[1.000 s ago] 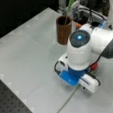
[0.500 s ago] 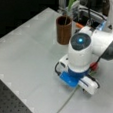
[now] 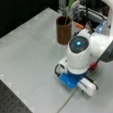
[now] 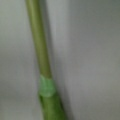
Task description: Flower insertion into a vase
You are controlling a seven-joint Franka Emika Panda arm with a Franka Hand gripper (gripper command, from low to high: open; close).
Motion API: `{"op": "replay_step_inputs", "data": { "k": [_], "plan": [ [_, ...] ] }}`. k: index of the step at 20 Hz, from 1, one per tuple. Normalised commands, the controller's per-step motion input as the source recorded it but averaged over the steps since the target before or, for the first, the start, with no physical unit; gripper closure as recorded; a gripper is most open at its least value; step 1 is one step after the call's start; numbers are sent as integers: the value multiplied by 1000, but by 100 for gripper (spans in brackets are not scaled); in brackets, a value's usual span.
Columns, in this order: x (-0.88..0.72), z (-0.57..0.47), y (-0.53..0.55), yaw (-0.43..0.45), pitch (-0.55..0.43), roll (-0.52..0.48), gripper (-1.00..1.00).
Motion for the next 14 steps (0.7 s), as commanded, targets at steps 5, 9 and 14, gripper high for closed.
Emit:
{"op": "replay_step_inputs", "data": {
  "k": [5, 9, 14],
  "plan": [
    [197, -99, 155, 23, 76, -312, 100],
    [166, -61, 204, 11, 98, -293, 100],
    [66, 43, 278, 25, 117, -276, 100]
  ]
}}
